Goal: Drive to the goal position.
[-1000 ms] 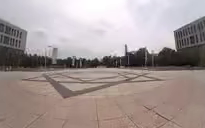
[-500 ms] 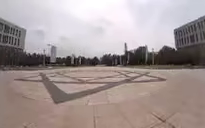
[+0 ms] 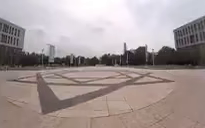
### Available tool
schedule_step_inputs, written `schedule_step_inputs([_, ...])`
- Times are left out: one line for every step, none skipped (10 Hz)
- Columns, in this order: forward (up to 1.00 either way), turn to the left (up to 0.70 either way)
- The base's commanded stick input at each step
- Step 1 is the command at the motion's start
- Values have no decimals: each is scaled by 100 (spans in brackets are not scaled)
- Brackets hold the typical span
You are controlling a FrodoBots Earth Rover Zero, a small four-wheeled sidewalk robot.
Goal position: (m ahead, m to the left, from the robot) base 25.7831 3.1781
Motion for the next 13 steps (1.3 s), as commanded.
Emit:
schedule_step_inputs([70,1])
schedule_step_inputs([70,1])
schedule_step_inputs([70,1])
schedule_step_inputs([70,1])
schedule_step_inputs([70,1])
schedule_step_inputs([70,1])
schedule_step_inputs([70,1])
schedule_step_inputs([70,1])
schedule_step_inputs([70,1])
schedule_step_inputs([70,1])
schedule_step_inputs([70,1])
schedule_step_inputs([70,1])
schedule_step_inputs([70,1])
